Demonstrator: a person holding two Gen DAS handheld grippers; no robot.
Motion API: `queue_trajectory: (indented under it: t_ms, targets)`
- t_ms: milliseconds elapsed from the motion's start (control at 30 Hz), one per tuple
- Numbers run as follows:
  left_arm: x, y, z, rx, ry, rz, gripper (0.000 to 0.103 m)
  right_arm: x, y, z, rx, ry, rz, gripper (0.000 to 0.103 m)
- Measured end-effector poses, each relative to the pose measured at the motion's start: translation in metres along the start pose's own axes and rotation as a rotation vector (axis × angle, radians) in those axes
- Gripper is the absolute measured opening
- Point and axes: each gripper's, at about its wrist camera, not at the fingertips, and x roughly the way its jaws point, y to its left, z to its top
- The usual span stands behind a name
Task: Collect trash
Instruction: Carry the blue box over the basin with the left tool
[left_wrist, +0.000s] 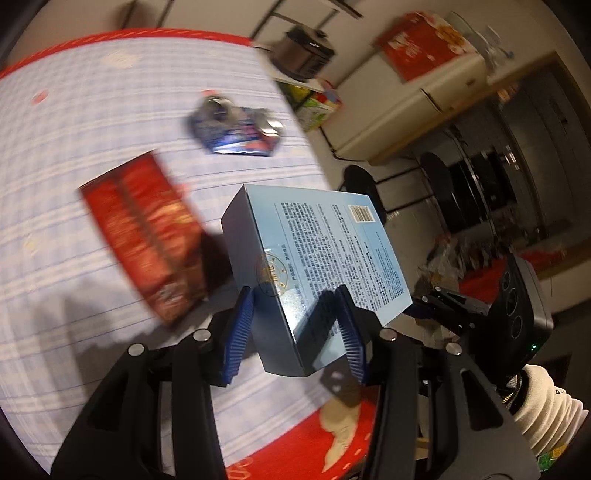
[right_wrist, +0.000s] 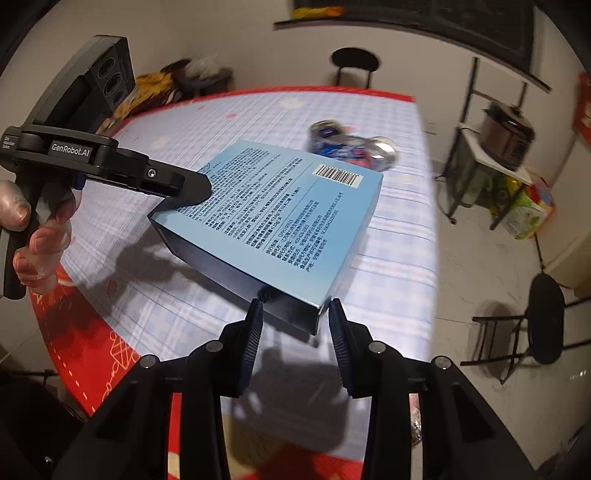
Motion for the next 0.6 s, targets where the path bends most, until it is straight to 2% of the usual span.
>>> queue_trajectory:
  t_ms: [100,267,433,600]
  targets:
    - [0.014,-0.035,0.007,0.063,0.02,-0.028,0.046,-0.022,-0.02,-0.013,0.043,-0.025,-0.036,0.036]
    - [0.056,-0.111,0.011,0.194,0.079,-0.075,0.047,-0.067,-0.067,-0.056,0.136,-0.046,-0.122,0.036]
    - [0.101,-0.171,-0.001,0.294,0.161,-0.126,0.047,-0.097,-0.109,-0.11,0.239,-0.026,-0.198,0.036]
    - [0.151,-0.212,-0.016,0.352,0.25,-0.129,0.047,-0.111,-0.136,-0.157,0.331,-0.007,-0.238,0.036]
